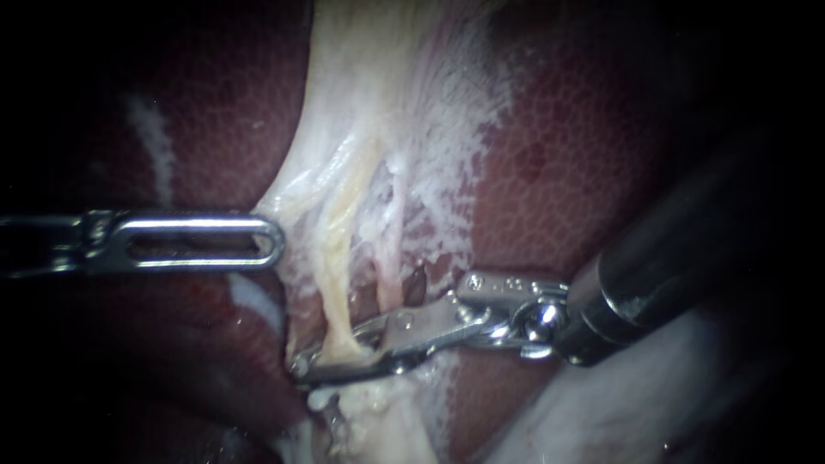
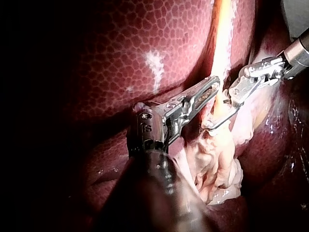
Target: Going back second clip left tube
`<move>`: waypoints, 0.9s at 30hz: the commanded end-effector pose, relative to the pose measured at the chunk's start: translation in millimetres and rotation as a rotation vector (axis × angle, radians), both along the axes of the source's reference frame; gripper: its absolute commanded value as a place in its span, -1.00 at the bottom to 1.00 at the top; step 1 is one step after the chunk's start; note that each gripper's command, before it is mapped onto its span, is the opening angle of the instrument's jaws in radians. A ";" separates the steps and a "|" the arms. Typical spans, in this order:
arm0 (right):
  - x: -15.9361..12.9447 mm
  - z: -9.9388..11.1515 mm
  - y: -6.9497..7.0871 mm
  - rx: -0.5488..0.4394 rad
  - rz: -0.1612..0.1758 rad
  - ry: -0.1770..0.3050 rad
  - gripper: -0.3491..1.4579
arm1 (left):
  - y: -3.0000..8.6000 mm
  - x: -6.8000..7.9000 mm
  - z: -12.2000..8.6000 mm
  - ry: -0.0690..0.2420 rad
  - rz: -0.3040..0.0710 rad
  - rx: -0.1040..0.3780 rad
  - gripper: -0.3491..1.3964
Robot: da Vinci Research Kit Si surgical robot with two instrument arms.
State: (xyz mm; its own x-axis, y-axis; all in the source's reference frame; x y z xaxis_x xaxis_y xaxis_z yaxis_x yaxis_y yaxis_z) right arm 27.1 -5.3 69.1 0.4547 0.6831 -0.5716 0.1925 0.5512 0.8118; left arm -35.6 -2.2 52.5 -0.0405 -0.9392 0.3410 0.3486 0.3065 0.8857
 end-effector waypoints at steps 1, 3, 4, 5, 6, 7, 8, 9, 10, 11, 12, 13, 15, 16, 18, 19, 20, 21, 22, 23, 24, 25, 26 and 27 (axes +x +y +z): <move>0.0 0.0 0.0 0.000 0.000 0.000 -1.00 | 0.0 0.0 0.0 0.000 0.000 0.000 -1.00; 0.0 0.0 0.0 0.000 0.000 0.000 -1.00 | 0.0 0.0 0.0 0.000 0.000 0.000 -1.00; 0.0 0.0 0.0 0.000 0.000 0.000 -1.00 | 0.0 0.0 0.0 0.000 0.000 0.000 -1.00; 0.0 0.0 -0.1 0.000 0.000 0.000 -1.00 | 0.0 0.0 0.0 0.000 0.000 0.000 -1.00; 0.0 0.0 -0.1 0.000 0.000 0.000 -1.00 | 0.0 -0.1 0.0 0.000 0.000 0.000 -1.00; 0.0 0.0 -0.1 0.000 0.000 0.000 -1.00 | 0.0 0.0 0.0 0.000 0.000 0.000 -1.00; 0.0 0.0 -0.1 0.000 0.000 0.000 -1.00 | 0.0 0.0 0.0 0.000 0.000 0.000 -1.00; 0.0 0.0 -0.1 0.000 0.000 0.000 -1.00 | 0.0 -0.1 0.0 0.000 0.000 0.000 -1.00; 0.1 0.0 -0.1 0.001 -0.002 0.001 -0.87 | 0.0 -0.1 0.0 0.000 0.000 0.000 -1.00; 0.2 0.0 0.0 0.003 0.007 -0.006 -0.65 | 0.0 0.0 0.0 0.000 0.000 0.000 -1.00; 0.3 0.0 0.0 -0.025 0.008 0.005 -0.50 | 0.0 -0.1 0.0 0.000 0.000 0.000 -1.00; 0.5 0.0 0.0 -0.058 0.004 0.018 -0.38 | 0.0 -0.1 0.0 0.000 0.000 0.000 -1.00; 0.9 -0.1 0.0 -0.130 -0.002 0.057 -0.15 | 0.0 -0.1 0.0 0.000 -0.001 0.000 -1.00; 1.1 -0.1 0.1 -0.156 -0.002 0.071 -0.11 | 0.0 -0.1 0.0 0.000 0.000 0.000 -1.00; 1.3 -0.1 0.2 -0.223 0.002 0.098 -0.03 | 0.0 -0.1 0.0 0.000 0.000 0.000 -1.00; 1.4 -0.1 0.2 -0.241 0.007 0.101 -0.01 | 0.0 0.0 -0.1 0.000 -0.001 0.000 -1.00; 1.5 -0.1 0.3 -0.260 0.014 0.105 0.01 | 0.0 0.0 -0.1 0.000 -0.001 0.000 -1.00; 1.5 -0.2 0.3 -0.278 0.019 0.108 0.02 | 0.0 0.0 -0.1 0.000 -0.001 0.000 -1.00; 1.5 -0.2 0.4 -0.295 0.019 0.113 0.03 | 0.0 0.0 -0.1 0.000 0.000 0.000 -1.00; 1.5 -0.2 0.4 -0.306 0.020 0.116 0.04 | 0.0 0.0 -0.1 0.000 -0.001 0.000 -1.00; 1.5 -0.3 0.5 -0.316 0.018 0.121 0.04 | 0.0 0.0 -0.1 0.000 -0.001 0.000 -1.00; 1.5 -0.3 0.5 -0.327 0.017 0.126 0.05 | 0.0 0.0 -0.1 0.000 -0.001 0.000 -1.00; 1.4 -0.3 0.5 -0.337 0.015 0.132 0.05 | 0.0 0.0 -0.1 0.000 -0.001 0.000 -1.00; 1.4 -0.3 0.5 -0.347 0.013 0.137 0.05 | 0.0 0.0 -0.1 0.000 -0.001 0.000 -1.00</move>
